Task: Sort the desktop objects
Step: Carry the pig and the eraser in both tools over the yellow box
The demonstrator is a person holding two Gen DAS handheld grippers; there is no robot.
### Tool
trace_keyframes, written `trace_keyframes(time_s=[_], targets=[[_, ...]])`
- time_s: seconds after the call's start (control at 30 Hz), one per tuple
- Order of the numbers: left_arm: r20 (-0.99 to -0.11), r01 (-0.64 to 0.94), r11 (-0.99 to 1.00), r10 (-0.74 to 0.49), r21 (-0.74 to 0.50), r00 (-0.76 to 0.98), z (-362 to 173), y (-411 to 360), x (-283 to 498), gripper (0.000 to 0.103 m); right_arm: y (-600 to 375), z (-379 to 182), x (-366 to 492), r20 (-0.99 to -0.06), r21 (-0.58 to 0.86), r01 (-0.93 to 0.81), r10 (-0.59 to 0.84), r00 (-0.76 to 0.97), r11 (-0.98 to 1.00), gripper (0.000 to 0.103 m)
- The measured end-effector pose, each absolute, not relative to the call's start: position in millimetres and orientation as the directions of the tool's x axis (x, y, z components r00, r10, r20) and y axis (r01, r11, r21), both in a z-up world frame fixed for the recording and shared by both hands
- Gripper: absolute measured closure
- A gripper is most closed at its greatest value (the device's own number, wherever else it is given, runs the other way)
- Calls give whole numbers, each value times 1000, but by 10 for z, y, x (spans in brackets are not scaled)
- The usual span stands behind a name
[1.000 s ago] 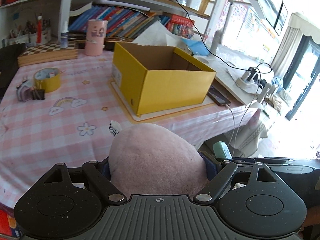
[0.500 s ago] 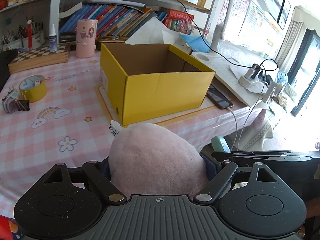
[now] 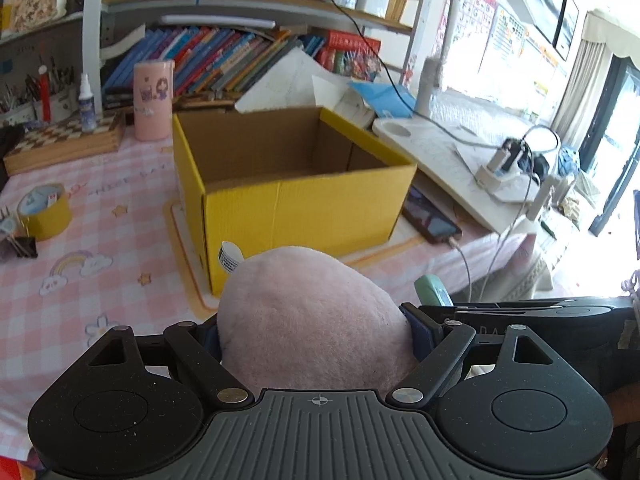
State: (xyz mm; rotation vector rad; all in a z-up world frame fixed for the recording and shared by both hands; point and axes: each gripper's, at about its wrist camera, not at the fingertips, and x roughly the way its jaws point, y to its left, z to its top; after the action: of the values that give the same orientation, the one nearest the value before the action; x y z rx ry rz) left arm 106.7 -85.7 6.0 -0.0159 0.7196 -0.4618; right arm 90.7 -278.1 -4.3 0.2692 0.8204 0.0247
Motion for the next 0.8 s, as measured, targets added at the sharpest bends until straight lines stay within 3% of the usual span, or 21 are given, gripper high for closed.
trace_keyframes(time_s=[0.27,0.5,0.8], targets=[[-557,373,915,-392,-152,732,396,-963,1244,17,-3037,231,1109,-634,252,36,137,761,967,80],[-452,317,947,-304,-49,839,663,-1079,1588,17,-3203,547,1468,-521,264,-25,164,838,964,80],[-469,259,965,-212,35,857,596,-1314,2186,17,-3271,719,2047,-468,225,-105,202,860,969,80]])
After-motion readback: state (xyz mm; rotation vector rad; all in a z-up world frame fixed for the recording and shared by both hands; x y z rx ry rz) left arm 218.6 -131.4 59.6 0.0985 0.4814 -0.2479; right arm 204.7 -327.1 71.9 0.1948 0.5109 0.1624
